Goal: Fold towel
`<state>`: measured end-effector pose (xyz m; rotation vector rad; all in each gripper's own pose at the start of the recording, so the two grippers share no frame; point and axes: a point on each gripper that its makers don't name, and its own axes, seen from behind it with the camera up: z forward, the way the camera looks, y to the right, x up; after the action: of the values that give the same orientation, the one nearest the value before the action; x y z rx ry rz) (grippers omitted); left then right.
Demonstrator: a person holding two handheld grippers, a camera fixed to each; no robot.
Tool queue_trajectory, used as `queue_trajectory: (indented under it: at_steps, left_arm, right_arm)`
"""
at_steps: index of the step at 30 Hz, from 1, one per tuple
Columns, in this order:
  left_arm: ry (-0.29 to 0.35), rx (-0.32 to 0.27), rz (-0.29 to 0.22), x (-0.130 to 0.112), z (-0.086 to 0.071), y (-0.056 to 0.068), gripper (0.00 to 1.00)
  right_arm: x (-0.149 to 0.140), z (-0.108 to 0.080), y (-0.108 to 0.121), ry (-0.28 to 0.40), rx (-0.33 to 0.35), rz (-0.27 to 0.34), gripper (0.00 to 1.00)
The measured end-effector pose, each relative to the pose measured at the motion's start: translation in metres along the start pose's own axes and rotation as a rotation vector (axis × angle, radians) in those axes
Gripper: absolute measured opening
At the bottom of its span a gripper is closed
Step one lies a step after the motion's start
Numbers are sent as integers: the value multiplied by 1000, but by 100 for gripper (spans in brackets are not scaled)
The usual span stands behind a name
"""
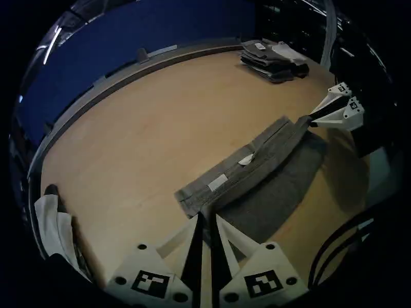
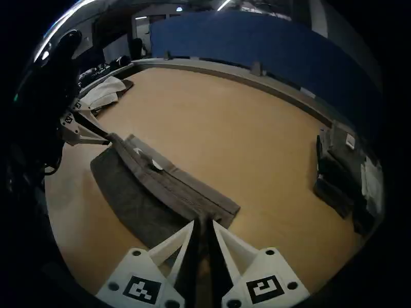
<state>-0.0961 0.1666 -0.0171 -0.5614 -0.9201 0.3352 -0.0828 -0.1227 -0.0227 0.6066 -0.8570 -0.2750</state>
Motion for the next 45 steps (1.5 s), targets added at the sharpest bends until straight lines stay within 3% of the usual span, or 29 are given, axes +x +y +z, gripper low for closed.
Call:
queue_trajectory:
  at_steps: [6,13,19,24,36,45]
  left_arm:
    - [-1,7,-6,-2,3,-1,10]
    - [3,21,-11,-3,7,-7,19]
    - [13,33,-17,0,9,-12,23]
    - [20,40,-19,2,9,-15,29]
    - [20,62,-8,3,13,-22,36]
    - [24,78,-5,7,17,-27,46]
  right_arm:
    - [-2,3,1,-9,-13,-5,13]
    - [-6,8,5,-23,-38,-19,19]
    - [-5,11,9,-25,-57,-29,44]
    - [-4,11,15,-22,-81,-33,57]
    - [-5,16,31,-24,-132,-56,69]
    - [0,19,40,-11,-164,-57,88]
